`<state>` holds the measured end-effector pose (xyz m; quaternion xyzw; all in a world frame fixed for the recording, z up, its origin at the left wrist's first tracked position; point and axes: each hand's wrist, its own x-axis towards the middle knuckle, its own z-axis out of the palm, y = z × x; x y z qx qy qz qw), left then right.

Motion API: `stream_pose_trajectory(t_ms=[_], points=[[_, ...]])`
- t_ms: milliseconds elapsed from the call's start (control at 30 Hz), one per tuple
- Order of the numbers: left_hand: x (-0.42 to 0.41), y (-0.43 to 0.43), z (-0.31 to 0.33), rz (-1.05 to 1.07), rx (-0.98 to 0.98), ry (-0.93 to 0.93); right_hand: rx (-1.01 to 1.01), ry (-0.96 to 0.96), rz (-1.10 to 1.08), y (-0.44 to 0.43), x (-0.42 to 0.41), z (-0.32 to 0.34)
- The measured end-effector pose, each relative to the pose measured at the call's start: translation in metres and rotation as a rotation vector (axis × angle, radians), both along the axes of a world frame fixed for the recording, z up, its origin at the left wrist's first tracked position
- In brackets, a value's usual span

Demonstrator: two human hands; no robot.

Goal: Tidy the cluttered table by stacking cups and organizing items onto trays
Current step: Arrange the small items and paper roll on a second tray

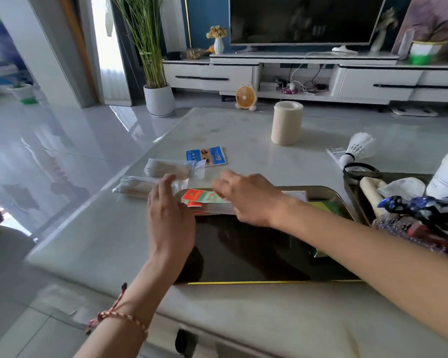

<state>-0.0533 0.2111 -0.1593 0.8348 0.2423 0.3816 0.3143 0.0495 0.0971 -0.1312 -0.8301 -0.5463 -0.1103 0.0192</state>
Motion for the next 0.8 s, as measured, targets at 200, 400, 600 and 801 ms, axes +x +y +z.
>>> stream_pose_trajectory(t_ms=[200,400,600,801], points=[[0.0,0.0,-0.007,-0.114,0.127,0.128,-0.146,0.079,0.012,-0.018,0.017,-0.02],[0.001,0.0,-0.016,-0.309,0.359,0.343,-0.056,0.217,-0.085,-0.016,0.015,-0.028],[0.003,0.007,-0.012,-0.228,0.309,0.345,0.134,0.549,-0.158,0.0,0.011,-0.02],[-0.005,0.03,0.007,-0.004,0.015,0.205,0.224,0.572,-0.089,0.047,0.0,-0.006]])
